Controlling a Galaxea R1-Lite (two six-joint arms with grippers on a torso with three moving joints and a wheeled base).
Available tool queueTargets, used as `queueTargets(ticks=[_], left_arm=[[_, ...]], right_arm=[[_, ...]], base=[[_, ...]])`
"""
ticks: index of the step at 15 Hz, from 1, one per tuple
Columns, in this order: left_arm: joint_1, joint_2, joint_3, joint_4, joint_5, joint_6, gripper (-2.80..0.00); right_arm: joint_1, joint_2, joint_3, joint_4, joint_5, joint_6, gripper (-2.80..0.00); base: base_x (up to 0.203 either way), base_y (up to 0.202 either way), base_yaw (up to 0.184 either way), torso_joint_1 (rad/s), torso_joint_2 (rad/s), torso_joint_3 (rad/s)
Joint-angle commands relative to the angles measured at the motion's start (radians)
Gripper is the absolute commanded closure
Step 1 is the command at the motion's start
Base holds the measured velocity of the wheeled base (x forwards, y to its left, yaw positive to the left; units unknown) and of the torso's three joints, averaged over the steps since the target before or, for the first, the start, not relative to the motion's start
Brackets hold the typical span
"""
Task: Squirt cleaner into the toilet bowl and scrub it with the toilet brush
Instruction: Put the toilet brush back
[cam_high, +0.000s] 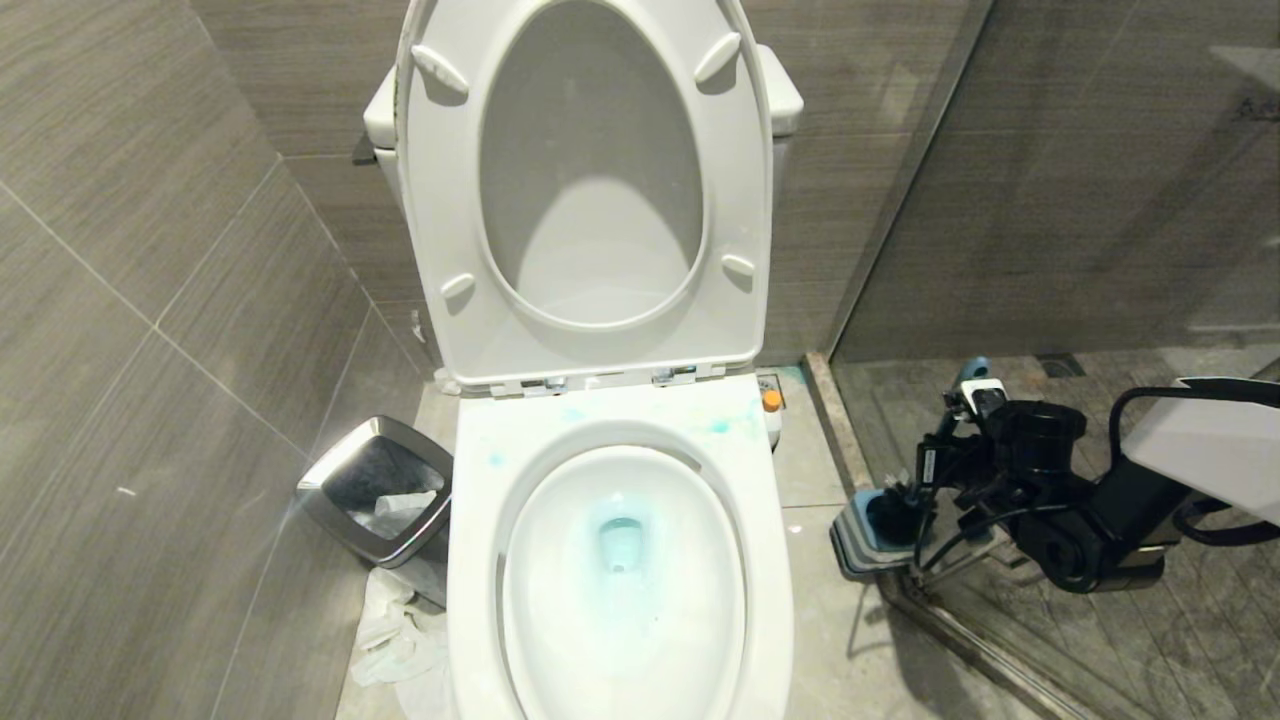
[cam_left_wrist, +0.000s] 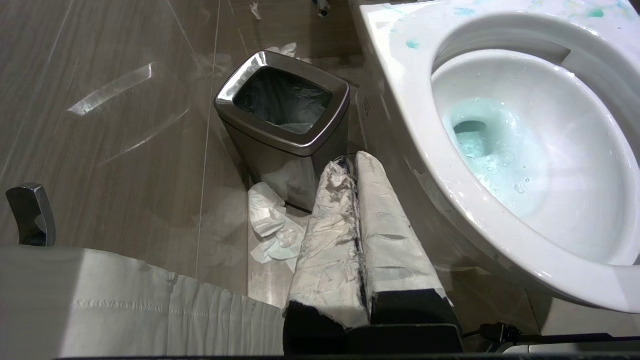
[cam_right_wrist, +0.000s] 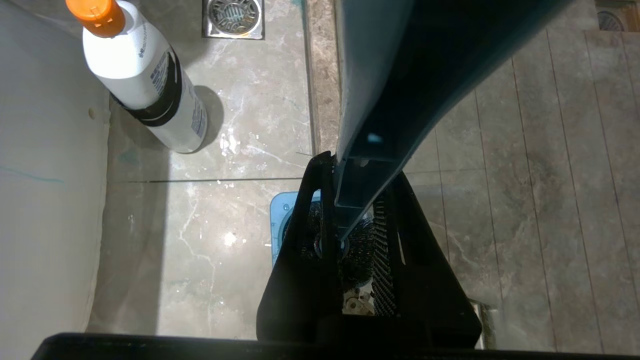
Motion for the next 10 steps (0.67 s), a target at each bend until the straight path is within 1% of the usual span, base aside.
queueTargets(ticks=[1,7,10], left_arm=[[0.001,0.001,0.000,0.000,-0.001,0.000,0.00],[-0.001,0.001,0.000,0.000,-0.002,0.003,0.00],[0.001,0.001,0.000,0.000,-0.002,0.003,0.00]], right_arm=[[0.002,0.017,-0.006,-0.007,-0.001,-0.001,0.00],[0.002,0.011,0.006,-0.007,-0.001,-0.001,0.00],[0.002,-0.011,0.038,-0.010,-0.001,-0.013,0.00]], base=[[0.000,0.000,0.000,-0.001,0.00,-0.043],[0.000,0.000,0.000,0.003,0.00,-0.154],[0.000,0.000,0.000,0.005,0.00,-0.044]])
